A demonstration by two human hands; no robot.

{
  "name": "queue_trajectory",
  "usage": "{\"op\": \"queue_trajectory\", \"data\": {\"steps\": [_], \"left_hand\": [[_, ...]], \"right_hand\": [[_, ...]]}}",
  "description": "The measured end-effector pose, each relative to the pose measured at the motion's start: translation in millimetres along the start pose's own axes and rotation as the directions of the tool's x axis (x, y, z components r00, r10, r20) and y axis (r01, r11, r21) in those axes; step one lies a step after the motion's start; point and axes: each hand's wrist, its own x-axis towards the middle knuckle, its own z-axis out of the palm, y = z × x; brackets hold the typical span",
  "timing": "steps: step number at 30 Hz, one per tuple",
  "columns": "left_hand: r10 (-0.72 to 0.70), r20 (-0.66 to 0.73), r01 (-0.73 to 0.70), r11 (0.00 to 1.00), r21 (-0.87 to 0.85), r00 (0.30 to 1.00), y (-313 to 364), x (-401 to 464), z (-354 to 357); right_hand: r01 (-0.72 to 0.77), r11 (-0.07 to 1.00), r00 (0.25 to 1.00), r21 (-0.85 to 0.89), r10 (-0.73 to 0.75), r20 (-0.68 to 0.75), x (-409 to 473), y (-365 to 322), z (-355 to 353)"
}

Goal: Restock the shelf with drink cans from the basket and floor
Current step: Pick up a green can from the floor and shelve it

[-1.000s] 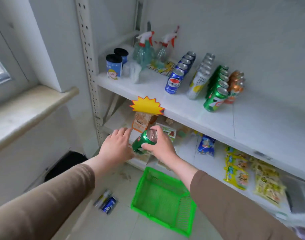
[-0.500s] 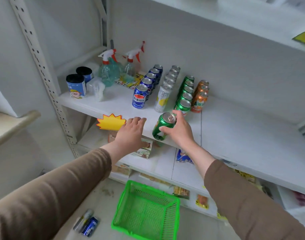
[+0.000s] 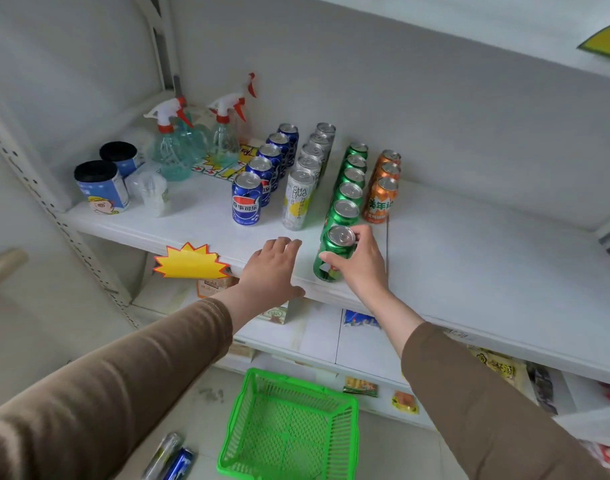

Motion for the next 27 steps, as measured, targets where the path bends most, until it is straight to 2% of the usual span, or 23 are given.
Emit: {"op": "queue_trajectory", "data": {"steps": [2, 8, 16, 27], "left_hand": [[0.006, 0.009, -0.006, 1.000, 0.000, 1.000, -0.7, 4.9, 2.8], [0.021, 0.035, -0.021, 1.000, 0.008, 0.999, -5.5, 12.0, 11.8], [0.033, 0.032, -0.034, 0.999, 0.024, 0.999, -7.3, 11.0, 15.7], [-0.013, -0.011, 0.014, 0.999, 0.048, 1.000, -17.6, -11.0, 16.6]], "right_hand": [[0.010, 1.000, 1.000, 0.027, -0.010, 0.000, -2.2, 5.9, 7.0], [-0.156, 0.987, 0.984, 0.034, 0.152, 0.093, -6.5, 25.3, 25.2], [-0.189, 0.982, 0.982, 0.009, 0.189, -0.007, -1.2, 23.9, 37.1], [-0.201, 0.980, 0.979, 0.008, 0.201, -0.022, -3.1, 20.8, 36.4]]}}
